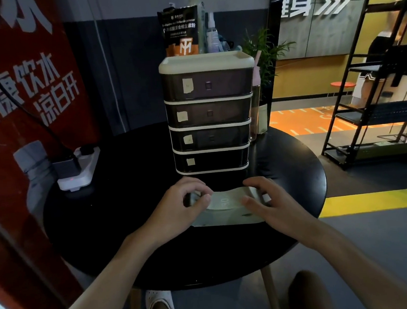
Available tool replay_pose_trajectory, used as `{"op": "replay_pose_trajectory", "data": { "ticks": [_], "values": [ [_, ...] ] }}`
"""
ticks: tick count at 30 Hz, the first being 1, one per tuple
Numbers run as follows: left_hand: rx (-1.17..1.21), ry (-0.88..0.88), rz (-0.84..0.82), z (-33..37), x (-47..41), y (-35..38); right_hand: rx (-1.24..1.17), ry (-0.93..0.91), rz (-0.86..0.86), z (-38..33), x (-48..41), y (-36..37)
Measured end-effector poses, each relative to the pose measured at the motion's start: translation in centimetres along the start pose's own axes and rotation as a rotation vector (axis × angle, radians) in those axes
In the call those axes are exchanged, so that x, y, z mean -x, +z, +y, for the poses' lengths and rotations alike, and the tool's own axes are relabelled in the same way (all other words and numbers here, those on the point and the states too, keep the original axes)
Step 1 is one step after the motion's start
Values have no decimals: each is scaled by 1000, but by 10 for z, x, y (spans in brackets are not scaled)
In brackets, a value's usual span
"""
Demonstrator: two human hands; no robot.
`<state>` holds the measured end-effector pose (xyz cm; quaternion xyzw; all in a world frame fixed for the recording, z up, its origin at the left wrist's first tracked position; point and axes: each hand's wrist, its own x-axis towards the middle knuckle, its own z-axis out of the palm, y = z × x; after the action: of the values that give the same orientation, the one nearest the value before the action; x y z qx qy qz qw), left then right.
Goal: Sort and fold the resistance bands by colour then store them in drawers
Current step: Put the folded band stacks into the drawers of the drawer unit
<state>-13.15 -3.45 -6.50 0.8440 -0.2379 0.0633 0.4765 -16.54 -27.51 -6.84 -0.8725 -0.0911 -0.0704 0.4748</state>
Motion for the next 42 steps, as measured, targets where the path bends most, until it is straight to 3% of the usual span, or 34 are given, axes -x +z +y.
{"op": "replay_pose_trajectory", "data": {
  "ticks": [8, 17, 20, 31, 42],
  "values": [
    [39, 25, 23, 4, -11, -6, -48, 21, 35, 4, -23, -16],
    [95, -213, 359, -29, -67, -20, -207, 165, 89, 23, -96, -20],
    [113, -294, 331, -47, -82, -14, -257, 195, 61, 33, -116, -17],
    [53, -206, 259, -73, -115, -12, -315, 134, 53, 49, -160, -4],
    [22, -265, 207, -66, -97, -15, -272, 136, 24, 44, -141, -13]
  ]
}}
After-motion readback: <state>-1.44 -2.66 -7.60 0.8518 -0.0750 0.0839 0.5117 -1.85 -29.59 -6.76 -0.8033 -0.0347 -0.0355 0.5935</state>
